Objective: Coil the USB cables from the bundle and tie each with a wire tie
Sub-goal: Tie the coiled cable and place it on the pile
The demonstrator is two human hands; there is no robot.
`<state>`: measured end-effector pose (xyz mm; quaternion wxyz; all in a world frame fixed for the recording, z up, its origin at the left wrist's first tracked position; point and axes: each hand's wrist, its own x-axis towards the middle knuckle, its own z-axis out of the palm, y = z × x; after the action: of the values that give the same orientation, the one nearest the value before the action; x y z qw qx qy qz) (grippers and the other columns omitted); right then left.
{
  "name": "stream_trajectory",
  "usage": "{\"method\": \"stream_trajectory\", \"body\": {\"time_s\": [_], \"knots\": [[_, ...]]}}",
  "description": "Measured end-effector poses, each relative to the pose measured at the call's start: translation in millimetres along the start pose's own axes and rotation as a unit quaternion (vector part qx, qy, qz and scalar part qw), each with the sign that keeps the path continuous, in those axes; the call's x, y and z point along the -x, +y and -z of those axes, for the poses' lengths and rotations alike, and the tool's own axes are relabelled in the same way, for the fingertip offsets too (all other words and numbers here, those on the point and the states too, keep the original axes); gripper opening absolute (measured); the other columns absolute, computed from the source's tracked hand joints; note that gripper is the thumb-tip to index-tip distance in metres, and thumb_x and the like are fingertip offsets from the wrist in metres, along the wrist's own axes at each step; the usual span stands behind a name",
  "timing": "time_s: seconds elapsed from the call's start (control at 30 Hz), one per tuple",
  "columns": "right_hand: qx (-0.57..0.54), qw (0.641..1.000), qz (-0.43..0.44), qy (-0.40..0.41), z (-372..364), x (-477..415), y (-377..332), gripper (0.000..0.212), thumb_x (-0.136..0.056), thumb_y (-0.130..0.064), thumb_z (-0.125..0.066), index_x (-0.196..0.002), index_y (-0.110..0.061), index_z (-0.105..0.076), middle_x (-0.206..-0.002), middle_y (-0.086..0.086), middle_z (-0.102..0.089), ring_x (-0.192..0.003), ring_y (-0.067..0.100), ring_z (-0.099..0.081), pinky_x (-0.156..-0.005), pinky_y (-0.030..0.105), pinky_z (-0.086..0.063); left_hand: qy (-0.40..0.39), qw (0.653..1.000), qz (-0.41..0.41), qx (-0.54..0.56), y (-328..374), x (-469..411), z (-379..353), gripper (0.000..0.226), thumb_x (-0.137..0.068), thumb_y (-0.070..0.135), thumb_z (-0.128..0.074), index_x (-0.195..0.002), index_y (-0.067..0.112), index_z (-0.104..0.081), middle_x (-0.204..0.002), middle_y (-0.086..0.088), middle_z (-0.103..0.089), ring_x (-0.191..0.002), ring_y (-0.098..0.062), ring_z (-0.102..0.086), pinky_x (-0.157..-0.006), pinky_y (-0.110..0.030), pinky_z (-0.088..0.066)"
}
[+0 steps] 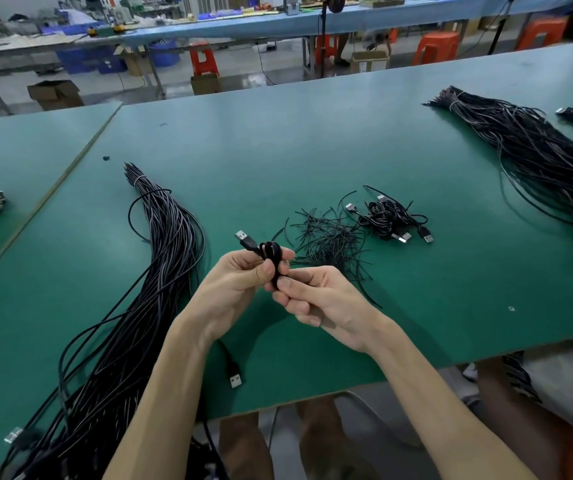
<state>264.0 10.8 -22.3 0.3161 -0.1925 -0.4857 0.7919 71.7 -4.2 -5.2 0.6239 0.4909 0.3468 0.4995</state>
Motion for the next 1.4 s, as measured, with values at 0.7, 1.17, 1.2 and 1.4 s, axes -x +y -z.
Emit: {"method": "stream_trajectory", "body": {"time_s": [0.7, 1.17, 1.2, 1.4], "knots": [[0.032, 0.998, -0.035, 0.046, -7.4, -1.6, 0.7, 0.035, -0.102, -0.012, -0.062, -0.123, 0.015, -0.063, -0.091, 0.011, -0.068, -0.063, 0.006, -0.055, -0.05, 0.016, -0.045, 0.051, 0.998, 0.001, 0.025, 1.1, -2.0, 25.6, 0.02, -0.092, 0.018, -0.058, -0.088, 0.017, -0.077, -0.084, 0.0, -0.066, -0.068, -0.012, -0.057, -0.065, -0.02, -0.049], [0.31, 0.912, 0.114, 0.242, -17.7, -20.3, -9.0, 0.012, -0.097, -0.019, -0.07, -0.109, -0.014, -0.071, -0.09, -0.001, -0.073, -0.07, 0.007, -0.063, -0.062, 0.019, -0.05, 0.2, 0.979, -0.046, -0.01, -8.3, -11.4, 35.8, 0.017, -0.084, 0.019, -0.065, -0.095, 0.007, -0.07, -0.08, 0.001, -0.071, -0.073, -0.011, -0.062, -0.064, -0.019, -0.05], [0.394, 0.867, 0.123, 0.277, -16.1, -28.5, -12.7, 0.015, -0.097, -0.024, -0.07, -0.109, -0.016, -0.069, -0.095, -0.005, -0.07, -0.078, 0.005, -0.063, -0.07, 0.02, -0.051, 0.201, 0.978, -0.048, -0.012, -8.4, -11.4, 34.6, 0.018, -0.084, 0.019, -0.066, -0.095, 0.006, -0.069, -0.079, 0.001, -0.071, -0.074, -0.01, -0.064, -0.064, -0.019, -0.05], [0.731, 0.598, -0.016, 0.33, 3.9, -75.5, -16.3, 0.038, -0.103, -0.038, -0.06, -0.122, -0.005, -0.056, -0.124, 0.013, -0.053, -0.116, 0.027, -0.044, -0.097, 0.034, -0.041, 0.185, 0.98, -0.063, -0.033, -8.5, -10.7, 31.8, 0.017, -0.085, 0.02, -0.065, -0.094, 0.007, -0.07, -0.08, 0.001, -0.072, -0.077, -0.01, -0.066, -0.066, -0.02, -0.05]]}}
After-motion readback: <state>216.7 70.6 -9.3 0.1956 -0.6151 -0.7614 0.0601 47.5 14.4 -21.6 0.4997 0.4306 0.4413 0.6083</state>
